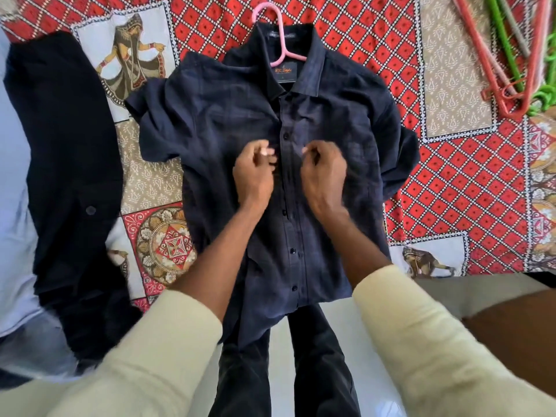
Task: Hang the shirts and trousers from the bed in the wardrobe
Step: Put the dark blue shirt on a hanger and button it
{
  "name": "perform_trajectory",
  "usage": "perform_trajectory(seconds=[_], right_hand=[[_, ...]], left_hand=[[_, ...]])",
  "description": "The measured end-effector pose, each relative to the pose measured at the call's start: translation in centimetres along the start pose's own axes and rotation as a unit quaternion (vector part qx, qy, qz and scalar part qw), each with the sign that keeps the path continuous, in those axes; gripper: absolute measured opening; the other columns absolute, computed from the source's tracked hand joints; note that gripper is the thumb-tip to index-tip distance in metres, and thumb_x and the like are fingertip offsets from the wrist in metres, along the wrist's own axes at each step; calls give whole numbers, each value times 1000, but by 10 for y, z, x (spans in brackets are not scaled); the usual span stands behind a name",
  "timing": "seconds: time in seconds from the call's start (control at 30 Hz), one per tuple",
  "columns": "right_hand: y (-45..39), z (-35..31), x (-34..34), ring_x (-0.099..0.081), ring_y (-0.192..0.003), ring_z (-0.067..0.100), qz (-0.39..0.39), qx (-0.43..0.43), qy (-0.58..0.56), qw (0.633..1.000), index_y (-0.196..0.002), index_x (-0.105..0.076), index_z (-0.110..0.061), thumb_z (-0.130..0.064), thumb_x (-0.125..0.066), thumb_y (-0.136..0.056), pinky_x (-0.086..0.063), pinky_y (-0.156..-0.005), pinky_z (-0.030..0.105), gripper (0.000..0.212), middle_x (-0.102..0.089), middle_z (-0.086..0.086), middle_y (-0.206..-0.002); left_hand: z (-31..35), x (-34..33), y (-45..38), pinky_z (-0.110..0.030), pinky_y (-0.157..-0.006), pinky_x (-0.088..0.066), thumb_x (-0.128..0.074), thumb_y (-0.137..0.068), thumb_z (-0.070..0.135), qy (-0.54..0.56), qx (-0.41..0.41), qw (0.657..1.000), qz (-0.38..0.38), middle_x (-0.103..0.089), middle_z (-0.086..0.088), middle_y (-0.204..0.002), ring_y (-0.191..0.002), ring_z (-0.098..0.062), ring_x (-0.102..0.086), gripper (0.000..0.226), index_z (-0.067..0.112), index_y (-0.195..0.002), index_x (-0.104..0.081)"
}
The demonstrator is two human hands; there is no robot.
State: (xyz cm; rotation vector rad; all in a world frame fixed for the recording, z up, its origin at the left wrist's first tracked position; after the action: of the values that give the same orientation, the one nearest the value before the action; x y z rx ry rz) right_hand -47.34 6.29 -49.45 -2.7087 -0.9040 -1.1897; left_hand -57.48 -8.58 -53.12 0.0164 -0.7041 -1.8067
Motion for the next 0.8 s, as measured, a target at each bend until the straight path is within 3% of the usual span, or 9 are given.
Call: perform_trajectory(seconds=[0.13, 0.23, 0.3, 0.37, 0.47, 0.63, 0.73, 0.8], right_hand=[[52, 3, -36, -59, -94, 33, -115, 50, 95, 988, -101, -60, -3, -22, -71, -85, -48, -73, 41, 27, -59, 14, -104], [56, 10, -41, -57, -98, 37, -118, 57, 117, 984, -106, -59, -1, -16, -69, -85, -50, -79, 46, 28, -57, 17, -107], [54, 11, -37, -57, -96, 39, -104, 49, 119, 986, -108, -61, 1, -10, -63, -85, -47, -80, 45, 25, -58, 19, -107], [53, 17, -31, -58, -95, 37, -96, 12, 106, 990, -111, -63, 0, -7, -57, -87, -45, -79, 42, 25, -60, 18, -108], [48, 32, -23, -62, -94, 27, -96, -82, 21, 992, -108, -70, -6, -10, -59, -91, -48, -80, 35, 21, -65, 10, -105], [44, 40, -17, -59, -73, 11, -109, -159, -56, 980, -92, -69, -14, -19, -66, -89, -48, -70, 29, 7, -63, -9, -75], [42, 46, -16, -54, -67, 8, -105, -193, -88, 972, -86, -68, -15, -19, -69, -87, -47, -65, 31, 4, -58, -11, -69], [44, 50, -19, -55, -64, 11, -111, -226, -125, 960, -81, -68, -15, -18, -69, -85, -50, -62, 37, 5, -62, -4, -68]], left_hand=[[-39, 13, 31, -27, -70, -55, -48, -97, 2, 35, 44, 998, 20, -70, -5, -91, -75, -11, -65, 19, 10, -101, -64], [-35, 16, 40, -18, -82, -51, -55, -93, 2, -55, -13, 998, 5, -66, -4, -103, -85, -9, -62, 18, 10, -103, -67], [-27, 9, 44, -6, -81, -44, -62, -89, 2, -117, -65, 991, -22, -58, -3, -106, -87, -9, -59, 15, 8, -101, -70], [-25, 4, 44, -4, -79, -43, -67, -87, 4, -140, -79, 987, -32, -52, -2, -104, -87, -11, -57, 14, 6, -100, -72], [-27, 2, 40, -10, -77, -46, -73, -85, 10, -144, -61, 987, -22, -49, -2, -97, -84, -12, -54, 17, 7, -103, -74], [-26, -6, 32, -36, -83, -52, -77, -82, 20, -182, -56, 982, 18, -52, -5, -94, -87, -22, -58, 17, 10, -96, -76], [-15, -11, 35, -33, -78, -51, -77, -82, 26, -233, -76, 969, 30, -54, -5, -94, -89, -21, -56, 20, 16, -99, -75], [-9, -15, 35, -36, -78, -50, -75, -83, 25, -272, -89, 958, 29, -55, -4, -93, -90, -22, -55, 18, 18, -99, -75]])
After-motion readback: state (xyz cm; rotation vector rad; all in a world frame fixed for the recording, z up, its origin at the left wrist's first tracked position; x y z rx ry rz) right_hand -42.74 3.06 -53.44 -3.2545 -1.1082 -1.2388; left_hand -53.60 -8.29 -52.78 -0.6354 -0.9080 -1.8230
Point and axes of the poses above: each hand's wrist, its own y-axis away from the middle knuckle, its own x-axis out of the back of the hand, z = x × y, the point moved 9 cm from there along -y, towards the middle knuckle
